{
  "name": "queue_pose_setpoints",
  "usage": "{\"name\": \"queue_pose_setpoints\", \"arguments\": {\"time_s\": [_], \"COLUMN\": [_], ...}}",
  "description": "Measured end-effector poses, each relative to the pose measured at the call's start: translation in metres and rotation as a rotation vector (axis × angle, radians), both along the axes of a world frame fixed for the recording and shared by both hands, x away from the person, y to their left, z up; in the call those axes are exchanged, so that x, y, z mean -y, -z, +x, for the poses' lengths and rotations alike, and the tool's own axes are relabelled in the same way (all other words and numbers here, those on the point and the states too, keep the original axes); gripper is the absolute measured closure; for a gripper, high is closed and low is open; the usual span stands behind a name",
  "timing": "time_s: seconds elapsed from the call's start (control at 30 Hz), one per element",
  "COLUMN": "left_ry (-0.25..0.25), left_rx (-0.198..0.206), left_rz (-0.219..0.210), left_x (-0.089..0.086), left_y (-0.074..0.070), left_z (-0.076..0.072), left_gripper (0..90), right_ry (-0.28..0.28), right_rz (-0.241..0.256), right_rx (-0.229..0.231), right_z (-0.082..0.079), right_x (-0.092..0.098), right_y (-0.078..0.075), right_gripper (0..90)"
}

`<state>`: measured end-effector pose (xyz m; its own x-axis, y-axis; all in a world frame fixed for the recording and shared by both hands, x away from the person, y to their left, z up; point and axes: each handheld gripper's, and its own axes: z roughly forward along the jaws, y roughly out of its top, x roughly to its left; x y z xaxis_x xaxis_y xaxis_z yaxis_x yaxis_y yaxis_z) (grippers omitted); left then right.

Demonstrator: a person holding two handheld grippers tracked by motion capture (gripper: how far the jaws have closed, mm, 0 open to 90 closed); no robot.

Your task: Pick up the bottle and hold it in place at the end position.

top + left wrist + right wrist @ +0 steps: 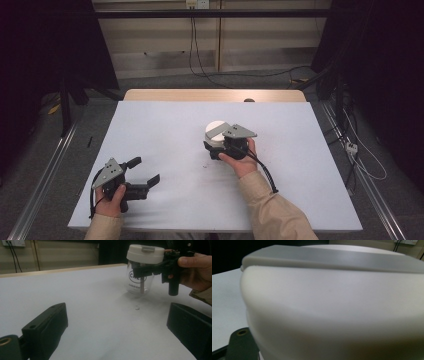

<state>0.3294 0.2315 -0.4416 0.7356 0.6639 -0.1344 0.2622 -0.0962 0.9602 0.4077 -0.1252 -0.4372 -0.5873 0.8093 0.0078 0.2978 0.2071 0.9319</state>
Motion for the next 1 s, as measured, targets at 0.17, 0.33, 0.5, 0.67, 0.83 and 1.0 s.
{"name": "queue_pose_setpoints", "arguments": {"time_s": [0.17, 0.33, 0.5, 0.67, 0.83, 1.0], "left_ry": [0.000, 0.001, 0.004, 0.005, 0.009, 0.006], "left_rx": [0.000, 0.002, -0.003, -0.005, -0.004, -0.005], "left_rz": [-0.001, -0.005, -0.003, -0.002, 0.001, 0.001], "left_x": [0.000, 0.000, 0.001, 0.000, 0.001, 0.001], "left_y": [0.000, 0.000, 0.001, 0.001, 0.001, 0.001], "left_z": [0.000, 0.001, 0.001, 0.001, 0.001, 0.001], "left_gripper": [3.1, 3.1, 3.1, 3.1, 3.1, 3.1], "right_ry": [0.001, 0.001, 0.002, 0.006, 0.010, 0.014], "right_rz": [-0.005, -0.003, -0.006, -0.007, -0.006, -0.003], "right_rx": [-0.006, -0.001, 0.002, 0.001, 0.002, -0.001], "right_z": [0.005, 0.008, 0.013, 0.015, 0.020, 0.023], "right_x": [-0.002, -0.003, -0.006, -0.006, -0.007, -0.007], "right_y": [0.002, 0.002, 0.004, 0.004, 0.007, 0.007], "right_gripper": [18.2, 18.2, 18.2, 18.2, 18.2, 18.2]}}
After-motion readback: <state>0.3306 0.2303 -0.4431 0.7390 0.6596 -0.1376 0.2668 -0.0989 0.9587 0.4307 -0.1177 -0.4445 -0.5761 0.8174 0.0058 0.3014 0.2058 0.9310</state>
